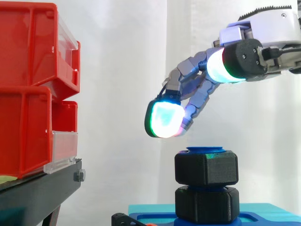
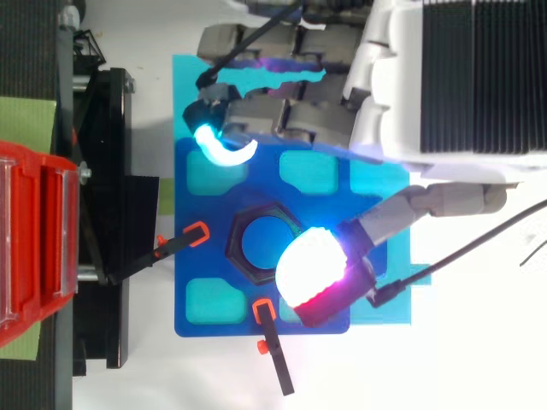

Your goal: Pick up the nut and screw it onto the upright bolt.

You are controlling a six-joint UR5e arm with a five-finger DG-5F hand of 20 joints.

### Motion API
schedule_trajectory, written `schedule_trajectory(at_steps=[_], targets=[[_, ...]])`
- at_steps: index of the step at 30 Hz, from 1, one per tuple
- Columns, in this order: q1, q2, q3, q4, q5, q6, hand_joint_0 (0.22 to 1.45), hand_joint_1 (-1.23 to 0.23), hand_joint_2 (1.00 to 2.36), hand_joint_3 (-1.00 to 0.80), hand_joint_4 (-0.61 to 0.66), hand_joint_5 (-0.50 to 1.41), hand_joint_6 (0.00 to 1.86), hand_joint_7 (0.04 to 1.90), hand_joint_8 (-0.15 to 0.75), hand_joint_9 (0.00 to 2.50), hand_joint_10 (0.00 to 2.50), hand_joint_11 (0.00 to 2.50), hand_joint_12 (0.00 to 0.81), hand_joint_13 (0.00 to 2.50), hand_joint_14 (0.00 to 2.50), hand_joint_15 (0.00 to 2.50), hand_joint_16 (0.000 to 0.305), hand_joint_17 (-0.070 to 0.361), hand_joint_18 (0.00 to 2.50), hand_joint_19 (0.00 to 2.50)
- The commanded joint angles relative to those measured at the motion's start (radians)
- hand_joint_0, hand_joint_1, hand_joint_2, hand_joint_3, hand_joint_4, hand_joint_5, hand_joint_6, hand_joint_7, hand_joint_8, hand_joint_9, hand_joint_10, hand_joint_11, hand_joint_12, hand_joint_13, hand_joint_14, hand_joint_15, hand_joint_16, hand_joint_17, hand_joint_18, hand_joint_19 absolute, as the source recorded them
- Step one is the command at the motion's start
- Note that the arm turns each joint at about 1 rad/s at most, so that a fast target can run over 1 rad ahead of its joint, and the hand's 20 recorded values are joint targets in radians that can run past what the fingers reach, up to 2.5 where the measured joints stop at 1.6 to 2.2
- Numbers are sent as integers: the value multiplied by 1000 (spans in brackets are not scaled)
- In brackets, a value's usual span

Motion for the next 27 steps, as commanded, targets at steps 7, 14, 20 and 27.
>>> schedule_trajectory(at_steps=[7, 14, 20, 27], targets=[[33, 0, -51, 114, 7, 2, 489, -104, 1000, -500, 202, -129, 502, 694, 222, 618, 0, 0, 291, 150, 0, 0, 33, 74, 0, 0], [54, 0, -90, 128, 28, 6, 488, -105, 1000, -500, 203, -130, 502, 695, 224, 606, 0, 0, 291, 138, 0, 0, 33, 75, 0, 0], [56, -2, -114, 174, 36, 19, 488, -101, 1000, -500, 195, -135, 502, 692, 219, 568, 0, 0, 296, 112, 0, 0, 34, 77, 0, 0], [56, -2, -126, 203, 36, 19, 483, -73, 1000, -500, 182, -149, 502, 683, 218, 495, 0, 0, 306, 71, 0, 0, 37, 83, 0, 0]])
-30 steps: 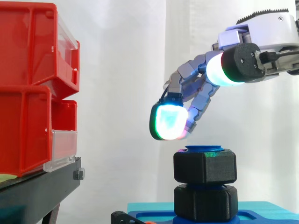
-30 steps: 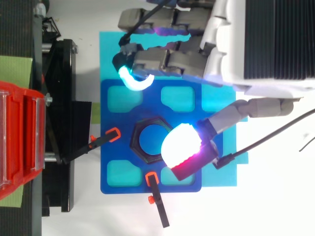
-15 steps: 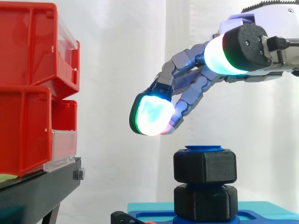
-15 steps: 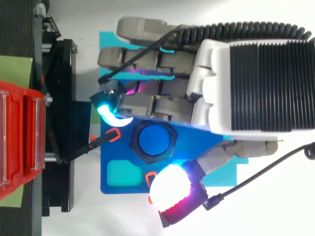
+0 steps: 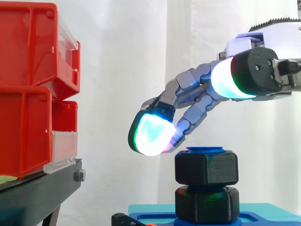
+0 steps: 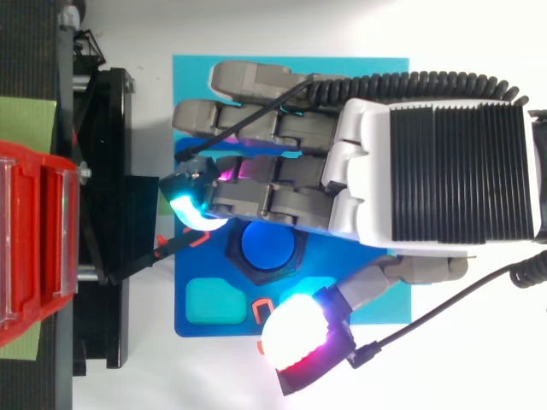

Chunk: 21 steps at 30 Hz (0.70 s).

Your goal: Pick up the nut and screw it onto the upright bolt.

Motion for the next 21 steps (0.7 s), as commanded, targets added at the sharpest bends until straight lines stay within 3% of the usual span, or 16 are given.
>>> schedule_trajectory(at_steps=[1, 5, 10, 21], targets=[[0, 0, -3, 17, -3, 0, 482, -71, 1000, -500, 183, -150, 502, 686, 220, 491, 0, 0, 307, 66, 0, 0, 37, 83, 0, 0], [0, 0, -3, 26, 1, 0, 482, -68, 1000, -500, 184, -150, 502, 695, 221, 483, 0, 0, 309, 59, 0, 0, 37, 84, 0, 0], [0, -29, -3, 28, 1, 12, 482, -67, 1000, -500, 191, -146, 502, 719, 227, 474, 0, 0, 310, 56, 0, 0, 37, 84, 0, 0], [0, -29, -3, 14, 1, 19, 482, -66, 1000, -500, 207, -130, 503, 808, 239, 477, 0, 0, 312, 66, 0, 0, 38, 85, 0, 0]])
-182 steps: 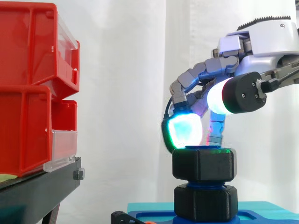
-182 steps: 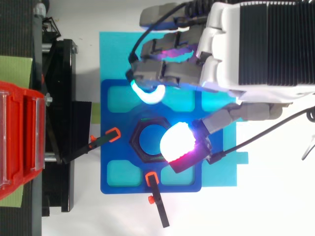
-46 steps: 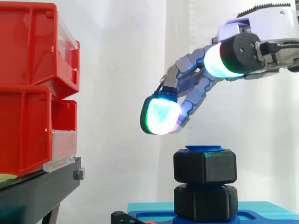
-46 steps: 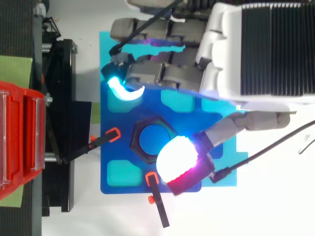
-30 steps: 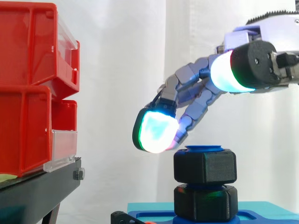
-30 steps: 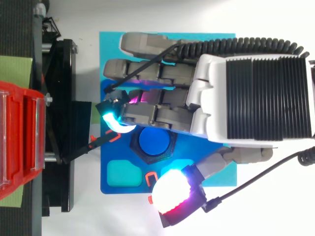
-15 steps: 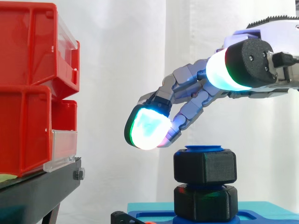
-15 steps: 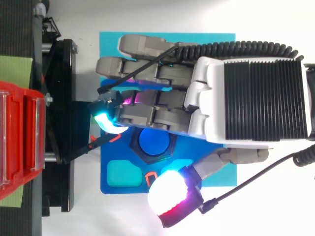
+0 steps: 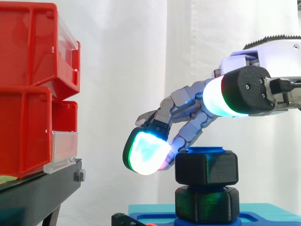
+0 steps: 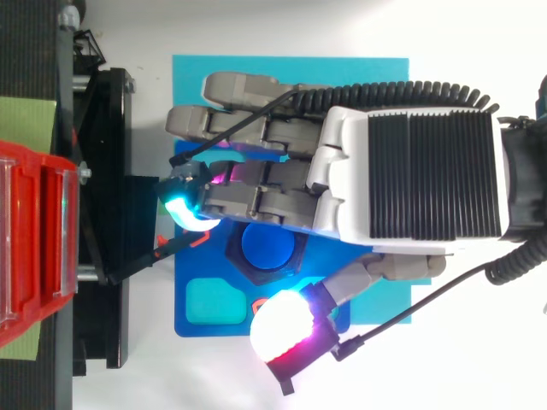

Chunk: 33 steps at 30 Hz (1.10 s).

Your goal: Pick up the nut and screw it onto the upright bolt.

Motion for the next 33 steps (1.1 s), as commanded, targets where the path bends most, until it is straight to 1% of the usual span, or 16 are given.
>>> schedule_trajectory(at_steps=[1, 9, 15, 19, 23, 27, 33], targets=[[0, 1, 0, -9, -3, 0, 482, -67, 1000, -500, 214, -127, 503, 833, 240, 478, 0, 0, 312, 68, 0, 0, 38, 85, 0, 0], [0, 1, 0, -13, -6, 0, 485, -90, 1000, -500, 226, -109, 504, 975, 248, 495, 0, 0, 308, 98, 0, 0, 37, 83, 0, 0], [0, 1, 0, -21, -6, -1, 490, -119, 1000, -500, 205, -97, 504, 1078, 255, 521, 0, 0, 299, 131, 0, 0, 35, 79, 0, 0], [-3, -1, 0, -21, -6, -1, 494, -158, 1000, -500, 200, -84, 504, 1148, 259, 548, 0, 0, 294, 170, 0, 0, 34, 76, 0, 0], [-13, 1, 0, -21, -8, -1, 501, -186, 1000, -500, 187, -69, 503, 1213, 265, 615, 0, 0, 287, 216, 0, 0, 31, 71, 0, 0], [-14, 1, 0, -24, -11, -1, 508, -254, 1000, -500, 192, -58, 503, 1264, 269, 663, 0, 0, 282, 262, 0, 0, 29, 66, 0, 0], [-25, 1, 0, -37, -12, -1, 515, -273, 1000, -500, 192, -40, 502, 1332, 270, 723, 0, 0, 268, 311, 0, 0, 27, 60, 0, 0]])
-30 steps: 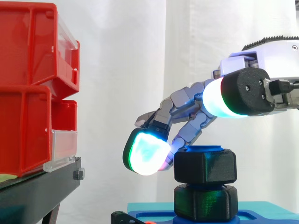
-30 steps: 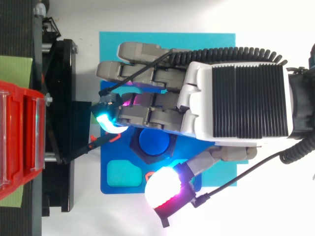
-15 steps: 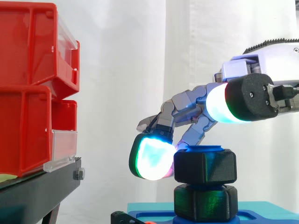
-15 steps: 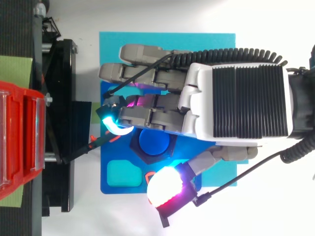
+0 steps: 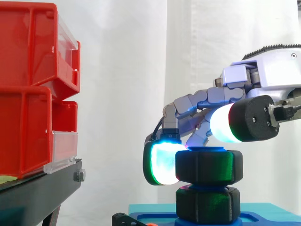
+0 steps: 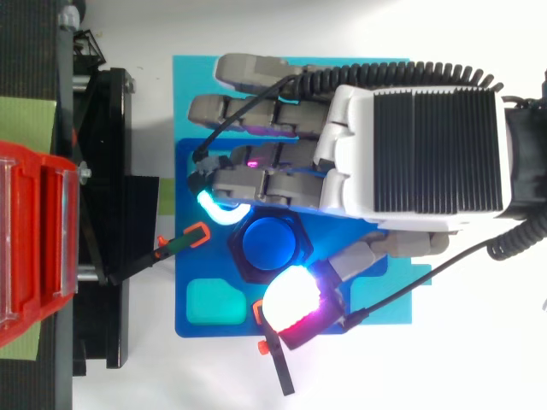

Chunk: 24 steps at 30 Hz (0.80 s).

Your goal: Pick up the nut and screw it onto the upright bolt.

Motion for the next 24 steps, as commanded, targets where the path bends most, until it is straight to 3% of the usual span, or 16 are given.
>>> schedule_trajectory(at_steps=[1, 12, 16, 21, 24], targets=[[-6, 0, 0, -5, -1, 0, 517, -273, 1000, -500, 186, -40, 502, 1340, 270, 724, 0, 0, 267, 316, 0, 0, 27, 60, 0, 0], [-22, 0, 0, -5, -4, 0, 520, -277, 1000, -500, 183, -7, 506, 1432, 275, 792, 0, 0, 259, 377, 0, 0, 25, 56, 0, 0], [-29, 0, 0, -4, -14, -3, 521, -276, 1000, -500, 173, 0, 545, 1353, 272, 837, 0, 0, 254, 409, 0, 0, 24, 54, 0, 0], [-42, 0, 11, -5, -30, -3, 516, -256, 1000, -500, 176, 3, 500, 1414, 272, 834, 0, 0, 256, 411, 0, 0, 24, 54, 0, 0], [-52, 0, 41, -27, -47, -14, 508, -234, 1000, -500, 191, -31, 503, 1259, 269, 807, 0, 0, 265, 396, 0, 0, 25, 57, 0, 0]])
